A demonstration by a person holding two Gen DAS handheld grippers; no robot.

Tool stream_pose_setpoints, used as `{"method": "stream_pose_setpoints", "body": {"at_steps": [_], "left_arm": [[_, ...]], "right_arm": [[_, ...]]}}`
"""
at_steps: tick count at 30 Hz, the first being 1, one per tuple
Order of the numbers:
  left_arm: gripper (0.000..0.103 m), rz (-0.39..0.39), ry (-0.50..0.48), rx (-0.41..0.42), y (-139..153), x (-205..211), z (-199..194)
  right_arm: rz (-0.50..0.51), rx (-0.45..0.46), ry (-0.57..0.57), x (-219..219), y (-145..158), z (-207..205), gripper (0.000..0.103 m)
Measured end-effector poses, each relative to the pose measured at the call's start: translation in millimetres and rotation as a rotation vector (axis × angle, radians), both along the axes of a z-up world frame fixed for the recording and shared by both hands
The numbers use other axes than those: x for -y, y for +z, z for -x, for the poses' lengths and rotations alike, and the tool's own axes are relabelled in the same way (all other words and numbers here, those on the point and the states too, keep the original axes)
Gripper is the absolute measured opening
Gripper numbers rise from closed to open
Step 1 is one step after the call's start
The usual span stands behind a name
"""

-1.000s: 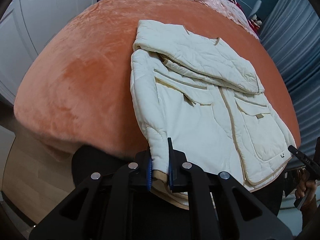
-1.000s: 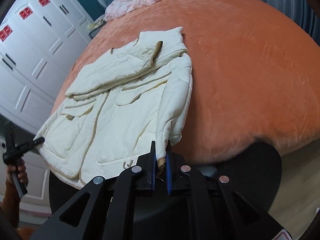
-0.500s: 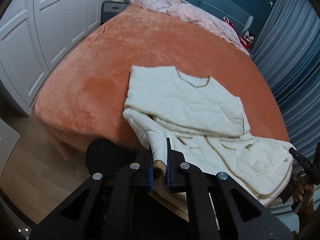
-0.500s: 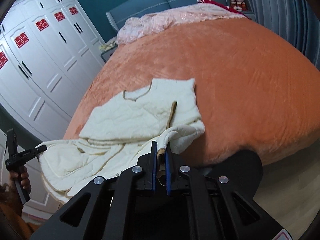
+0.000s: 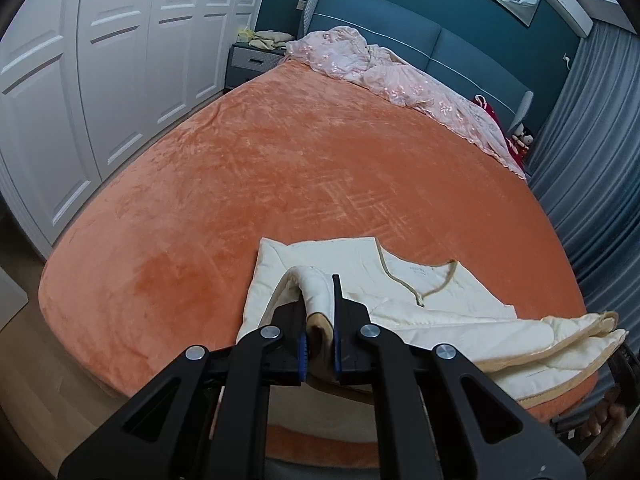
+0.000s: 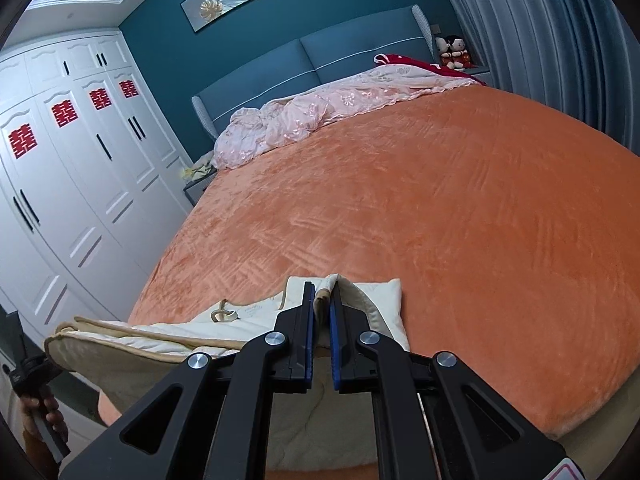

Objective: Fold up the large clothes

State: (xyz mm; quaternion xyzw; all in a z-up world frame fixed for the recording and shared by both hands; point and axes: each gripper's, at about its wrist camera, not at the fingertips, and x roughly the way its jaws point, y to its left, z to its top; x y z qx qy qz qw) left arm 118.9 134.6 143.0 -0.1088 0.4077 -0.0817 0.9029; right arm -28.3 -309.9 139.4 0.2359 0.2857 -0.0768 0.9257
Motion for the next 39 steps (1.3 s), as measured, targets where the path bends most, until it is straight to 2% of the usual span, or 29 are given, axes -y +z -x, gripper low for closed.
{"method": "stream_pose_setpoints", "body": {"at_steps": [5, 10, 15, 23, 29, 31, 33, 36, 38, 39], "left_arm": [[0.008, -0.08, 0.021, -0.016, -28, 26, -48], [0.008, -0.115, 0.056, -0.058, -58, 36, -88], [0.008, -0.145, 0.069, -0.089, -81, 48, -115], [0.009, -0.207, 0.084, -0.141, -124, 61, -140], [0.012, -0.222, 0.081, -0.159, -138, 62, -146], [0.012, -0.205, 0.083, -0.183, -142, 60, -151], [0.013, -0.17, 0.085, -0.198, -138, 56, -153], [0.02, -0.11, 0.091, -0.171, -121, 48, -151], [0.036, -0.094, 0.091, -0.126, -103, 44, -149], [0.044, -0.132, 0.114, -0.085, -92, 44, -146]], "right_arm": [[-0.005, -0.027, -0.044, 9, -24, -45, 0.006], [0.008, -0.066, -0.079, 12, -52, -83, 0.006], [-0.025, -0.098, -0.111, 22, -78, -112, 0.006], [0.0, -0.182, -0.119, 23, -111, -145, 0.006], [-0.002, -0.229, -0.111, 27, -130, -154, 0.007], [-0.022, -0.223, -0.118, 32, -132, -154, 0.01], [-0.033, -0.175, -0.156, 37, -123, -148, 0.018], [-0.05, -0.092, -0.204, 48, -101, -136, 0.019], [-0.056, -0.051, -0.217, 55, -82, -127, 0.019], [-0.057, -0.035, -0.215, 57, -74, -124, 0.019]]}}
